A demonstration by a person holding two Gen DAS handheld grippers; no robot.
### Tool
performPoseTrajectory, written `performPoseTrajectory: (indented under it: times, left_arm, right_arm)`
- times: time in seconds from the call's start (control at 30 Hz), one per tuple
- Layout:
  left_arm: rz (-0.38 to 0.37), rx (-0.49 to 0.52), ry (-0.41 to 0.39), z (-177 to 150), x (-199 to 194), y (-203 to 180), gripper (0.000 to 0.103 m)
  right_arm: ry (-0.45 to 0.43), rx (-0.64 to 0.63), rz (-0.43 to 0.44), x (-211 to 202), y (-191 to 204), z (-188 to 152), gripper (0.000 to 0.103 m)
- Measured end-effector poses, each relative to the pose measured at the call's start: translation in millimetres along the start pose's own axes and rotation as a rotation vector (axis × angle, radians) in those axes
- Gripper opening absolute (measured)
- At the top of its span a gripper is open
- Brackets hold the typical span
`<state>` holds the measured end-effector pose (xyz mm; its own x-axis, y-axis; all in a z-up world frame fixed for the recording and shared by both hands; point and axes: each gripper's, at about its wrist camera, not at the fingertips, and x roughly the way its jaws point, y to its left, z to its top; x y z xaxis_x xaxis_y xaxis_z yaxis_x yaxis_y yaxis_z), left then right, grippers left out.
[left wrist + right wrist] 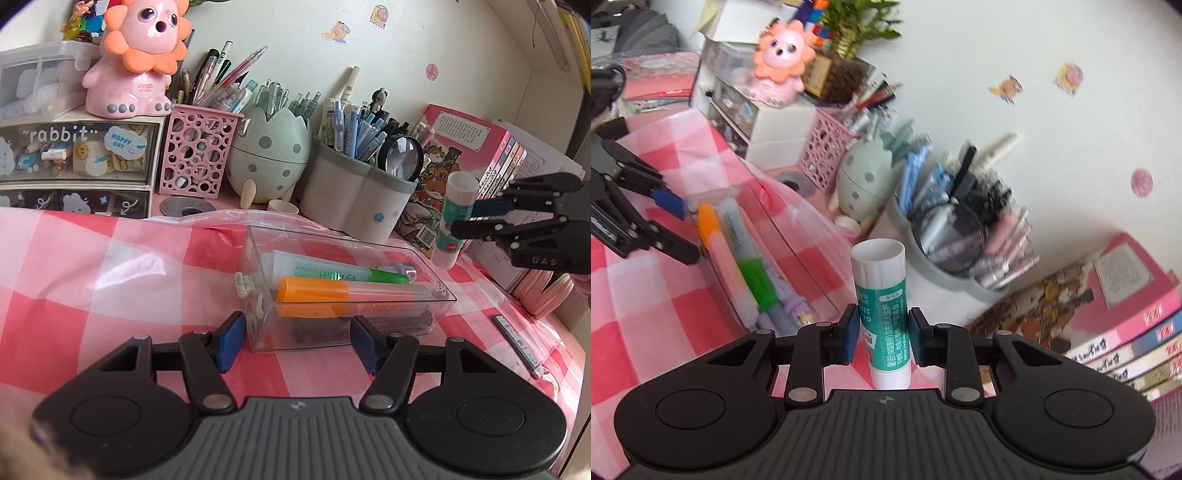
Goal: Organize stationery
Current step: 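Carry the glue stick over the clear box and lower it in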
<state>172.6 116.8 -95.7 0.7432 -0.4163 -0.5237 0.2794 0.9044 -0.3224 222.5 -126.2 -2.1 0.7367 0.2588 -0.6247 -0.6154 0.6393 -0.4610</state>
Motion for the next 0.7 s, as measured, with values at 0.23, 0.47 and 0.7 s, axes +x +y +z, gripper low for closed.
performPoseTrajectory:
  times: [0.23, 0.47, 0.7]
  left_arm:
    - [0.0, 0.0, 0.0, 0, 0, 0, 0.036]
    - [0.0, 0.0, 0.0, 0, 0, 0, 0.036]
    - [-0.001, -0.001, 0.0, 0, 0, 0, 0.036]
  right_arm:
    - [-0.036, -0.055, 0.058, -9, 14, 25, 0.028]
    - [0.005, -0.138, 0.121, 12, 40, 50, 0.028]
    - [0.056, -0.163, 0.195, 40, 54, 70, 0.028]
